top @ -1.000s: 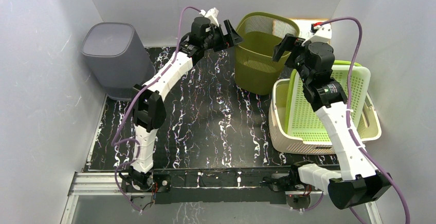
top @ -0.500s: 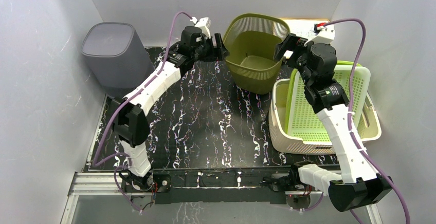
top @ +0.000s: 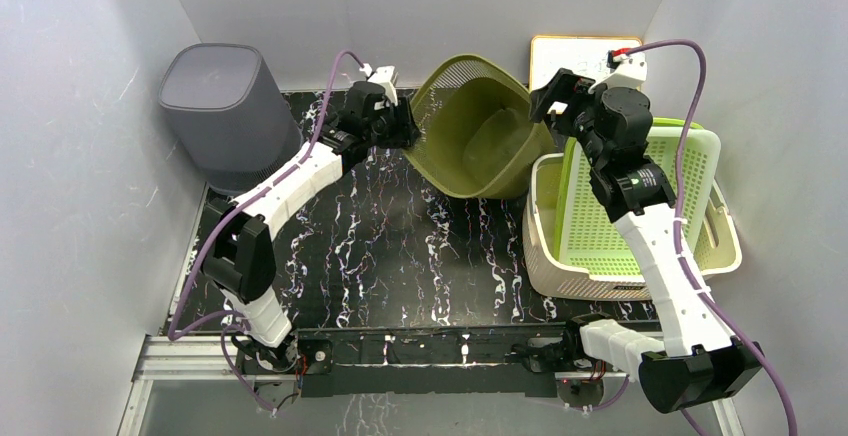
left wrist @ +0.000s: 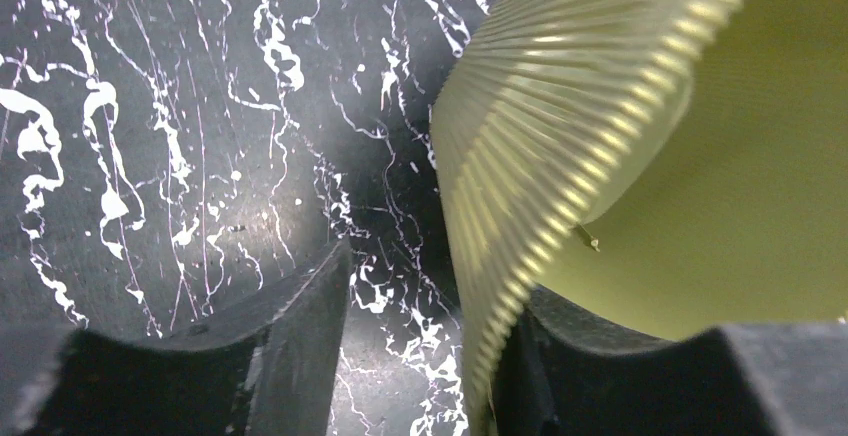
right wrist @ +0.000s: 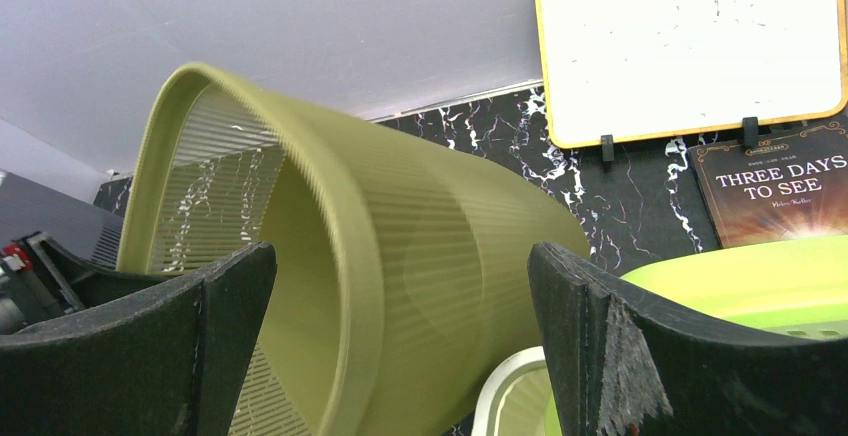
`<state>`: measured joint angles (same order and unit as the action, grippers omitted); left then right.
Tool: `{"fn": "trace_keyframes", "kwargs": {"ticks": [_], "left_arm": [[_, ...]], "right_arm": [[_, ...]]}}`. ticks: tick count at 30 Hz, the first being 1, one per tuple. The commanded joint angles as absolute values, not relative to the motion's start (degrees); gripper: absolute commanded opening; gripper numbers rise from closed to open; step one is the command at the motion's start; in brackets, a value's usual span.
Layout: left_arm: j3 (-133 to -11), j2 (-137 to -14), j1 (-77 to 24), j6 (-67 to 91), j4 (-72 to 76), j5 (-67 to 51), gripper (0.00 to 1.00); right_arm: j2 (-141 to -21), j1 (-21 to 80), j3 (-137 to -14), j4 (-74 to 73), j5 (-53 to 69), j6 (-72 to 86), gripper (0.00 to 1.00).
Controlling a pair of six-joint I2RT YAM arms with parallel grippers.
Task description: Turn the large container upside down
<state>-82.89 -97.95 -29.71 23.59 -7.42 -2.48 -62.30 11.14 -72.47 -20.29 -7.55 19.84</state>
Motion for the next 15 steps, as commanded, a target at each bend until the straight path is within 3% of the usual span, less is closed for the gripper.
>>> {"fn": "trace_keyframes", "kwargs": {"ticks": [1,4,12,15], "left_arm": [[-80.5,-95.2,-29.4,24.5,-2.4,-2.6,0.27],[-79.2,-94.8,-29.4,24.6,-2.4,-1.2,0.00],[-69.1,-90.4,-28.2,23.2,-4.2,8.1,0.00],[-60.9,-88.3,-24.7,25.3,-0.7,6.6,0.00]], "right_arm": [[-60.8,11.0,-72.8,-16.4,-7.5,19.9,0.98],[-60.4,11.0,-72.3,-16.6,-8.0,19.6,0.98],[-59.6,10.9,-70.5,-16.3,-7.9,19.4,0.98],[-59.6,10.9,-69.9,-15.9,-7.1,19.7,0.98]]}}
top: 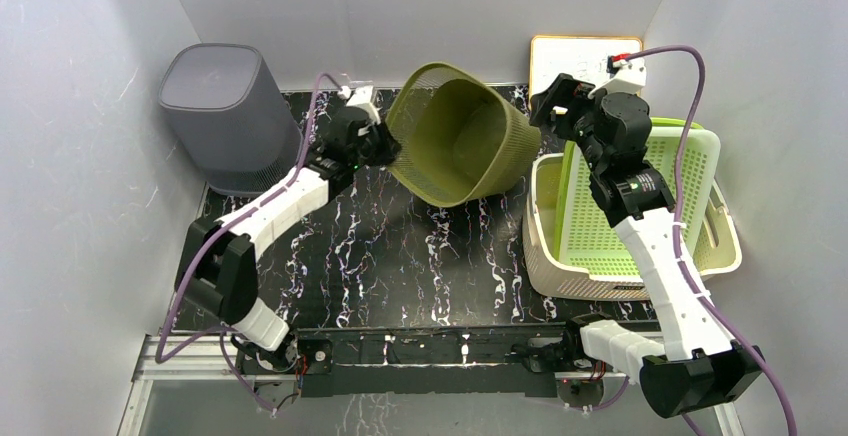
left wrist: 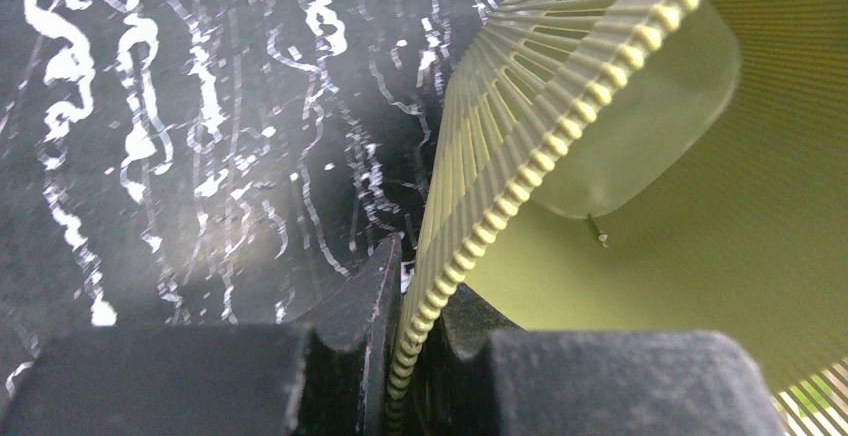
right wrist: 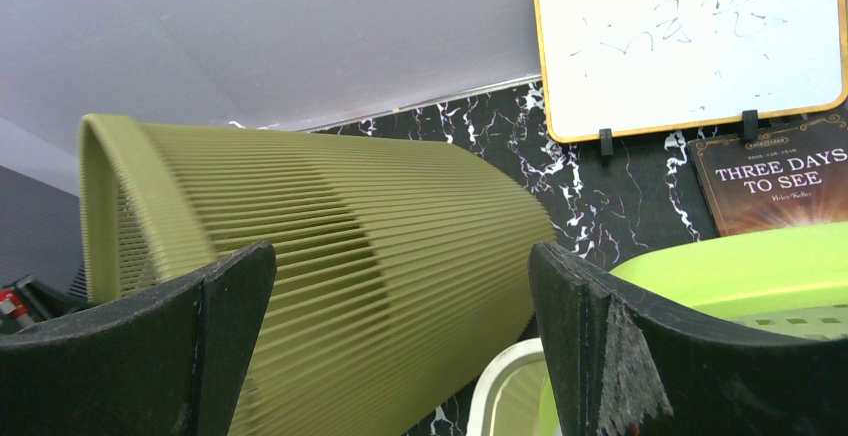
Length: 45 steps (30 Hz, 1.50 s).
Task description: Turn the large container upside down
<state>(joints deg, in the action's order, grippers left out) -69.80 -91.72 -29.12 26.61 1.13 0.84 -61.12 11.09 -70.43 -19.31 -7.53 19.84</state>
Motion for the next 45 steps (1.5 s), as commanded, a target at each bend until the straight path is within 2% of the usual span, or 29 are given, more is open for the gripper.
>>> {"fn": "trace_keyframes", "kwargs": {"ticks": [1,4,7,8,9,10,13,15,16,28,32,37,39,42,45], "left_arm": [[-57.9,-87.7,-23.2,26.4,0.8,5.3,0.00],[-50.8,-86.4,-19.6,28.8,5.4,2.4,0.00],[-48.8,-87.0,-17.9,29.2,4.6,1.2,0.00],[-49.2,-87.8,-17.7,29.0,3.4,1.3,0.05],[-49.5,-88.4,-17.6,28.7,2.3,1.2,0.17],[-49.8,-88.9,-17.6,28.5,1.5,0.9,0.23],[-49.4,-89.5,-17.6,28.4,0.9,0.6,0.36],[-49.2,-89.3,-17.6,28.3,0.8,1.1,0.51],[-49.2,-89.1,-17.6,28.2,0.6,1.2,0.52],[-48.8,-86.1,-17.6,28.0,-3.5,1.8,0.55],[-46.1,-78.0,-17.6,30.0,-9.5,0.7,0.59],[-39.3,-58.2,-17.7,35.0,-10.5,-3.8,0.63],[-39.0,-51.6,-17.7,37.5,-11.5,-3.0,0.61],[-39.8,-46.9,-17.7,40.7,-10.0,-3.9,0.60],[-40.7,-47.1,-17.8,44.3,-4.7,-7.9,0.63]], "right_arm": [[-59.6,10.9,-69.7,-15.8,-6.9,19.9,0.98],[-59.5,11.0,-69.4,-15.7,-6.6,20.1,0.98],[-59.3,10.9,-69.3,-15.8,-6.8,20.0,0.98],[-59.3,11.0,-69.2,-15.8,-6.7,20.0,0.98],[-59.3,11.0,-69.1,-15.9,-6.7,20.1,0.98],[-59.3,11.0,-69.0,-15.9,-6.5,20.1,0.98],[-59.2,10.9,-68.5,-15.9,-6.7,20.0,0.98],[-59.1,10.9,-68.3,-15.8,-6.8,19.9,0.98],[-59.2,10.9,-68.3,-16.0,-6.8,19.8,0.98],[-59.2,10.9,-68.1,-15.8,-6.7,19.6,0.98],[-59.4,11.0,-68.4,-16.0,-7.4,18.9,0.98],[-60.2,11.0,-67.5,-15.1,-6.6,19.4,0.98],[-60.7,10.9,-67.3,-15.0,-6.2,19.7,0.98],[-61.1,11.0,-67.0,-14.9,-5.8,20.4,0.98],[-61.3,11.0,-67.4,-15.2,-5.6,20.6,0.98]]}}
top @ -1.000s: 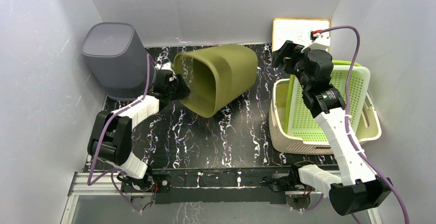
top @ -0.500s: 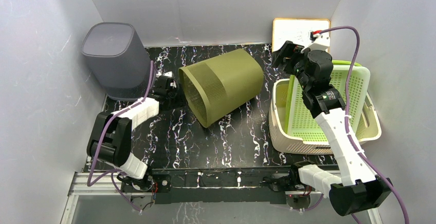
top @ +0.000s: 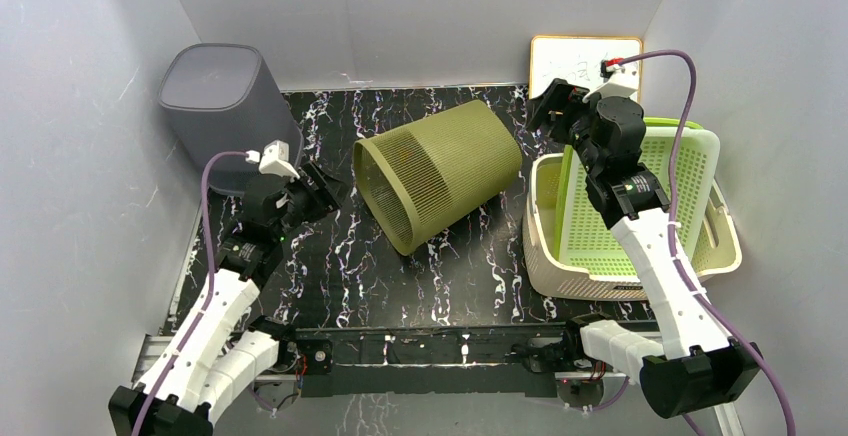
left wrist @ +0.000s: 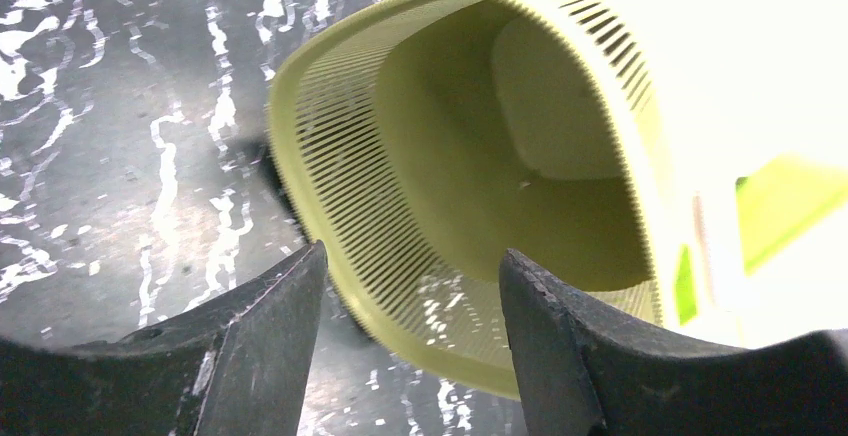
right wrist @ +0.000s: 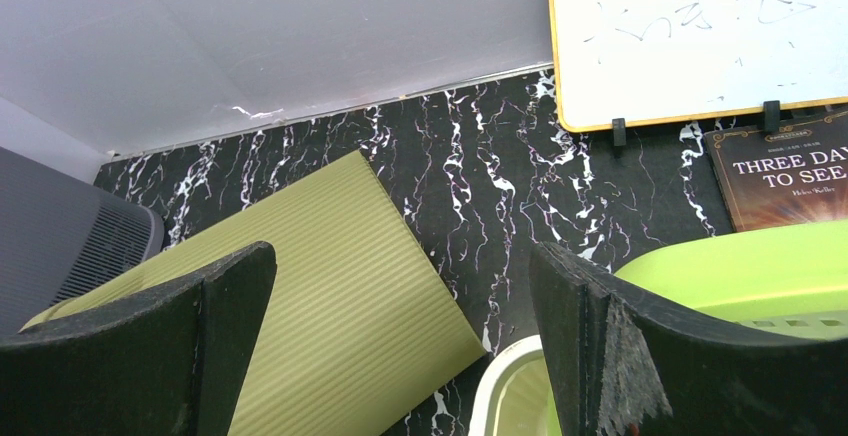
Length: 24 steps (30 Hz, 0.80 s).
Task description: Turn the large container upside down
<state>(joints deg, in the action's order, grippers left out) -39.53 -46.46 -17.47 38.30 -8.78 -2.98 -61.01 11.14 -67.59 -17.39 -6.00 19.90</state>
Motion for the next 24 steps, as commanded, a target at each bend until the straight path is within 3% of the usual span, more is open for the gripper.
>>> {"fn": "trace_keyframes", "kwargs": {"ticks": [1,11,24], "left_arm": [[-40.9,-47.9,-17.8,45.5,-1.6,-9.1,0.63],[-40.7,-54.7,-18.3,57.1,23.4,-14.7,0.62],[-43.0,-61.5,-25.5,55.8,23.6,-12.0,0.62]], "right_arm": [[-61.3,11.0,-67.6,-15.4,-5.8,20.6,0.98],[-61.3,11.1,-68.1,-15.9,-7.0,19.9,0.98],[-62.0,11.0,-67.1,-14.3,-7.6,19.4,0.98]]}}
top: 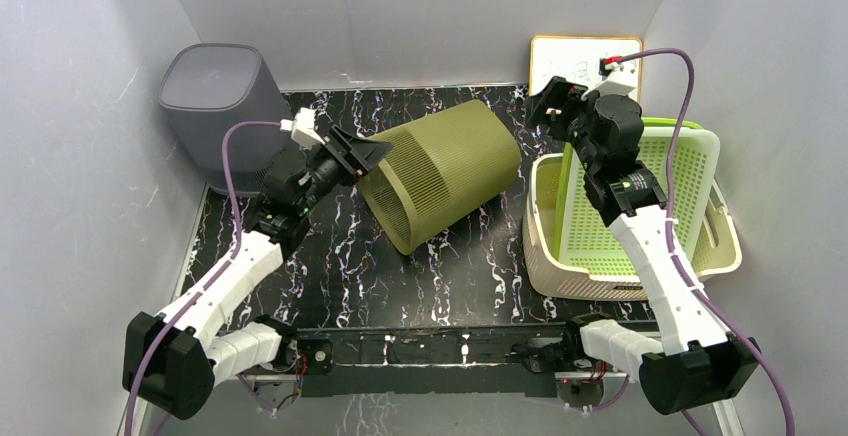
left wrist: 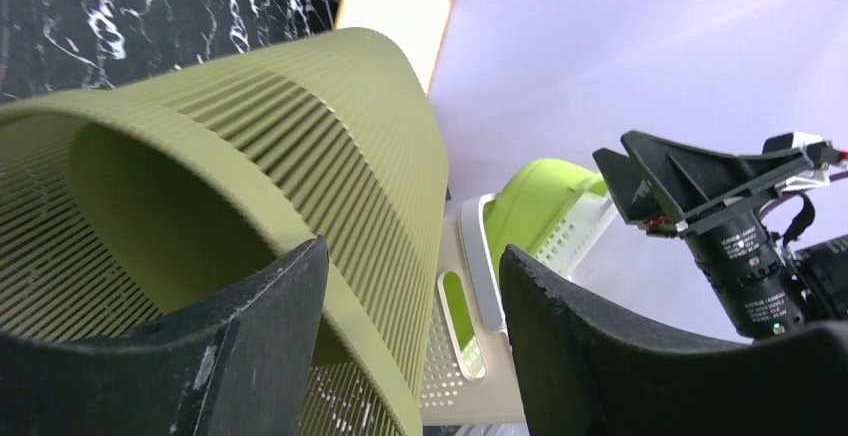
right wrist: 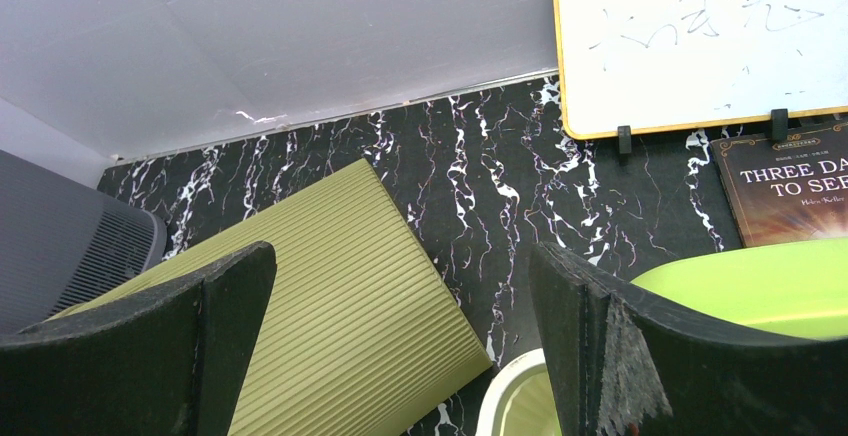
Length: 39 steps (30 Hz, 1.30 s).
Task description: Turn the large container upside down
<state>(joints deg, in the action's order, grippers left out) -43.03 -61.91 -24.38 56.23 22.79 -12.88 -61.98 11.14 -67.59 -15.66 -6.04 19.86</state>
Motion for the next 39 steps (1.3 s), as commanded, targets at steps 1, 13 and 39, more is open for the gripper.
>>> {"fn": "trace_keyframes", "kwargs": {"ticks": [1,13,39], "left_arm": [[-43.0,-61.2,-25.6,55.6,23.0,-11.8,0.62],[-47.5,-53.6,-25.8,50.0,5.9,-5.6,0.63],[-46.9,-65.8,-31.5,57.5,17.4,-10.3,0.47]], "right_arm": [[-61.9,11.1,-67.0,-14.3,-7.8,19.3,0.98],[-62.2,11.1,-65.9,-13.6,-7.8,19.3,0.98],[-63.8,11.0,-67.0,-12.8,-8.4,19.0,0.98]]}}
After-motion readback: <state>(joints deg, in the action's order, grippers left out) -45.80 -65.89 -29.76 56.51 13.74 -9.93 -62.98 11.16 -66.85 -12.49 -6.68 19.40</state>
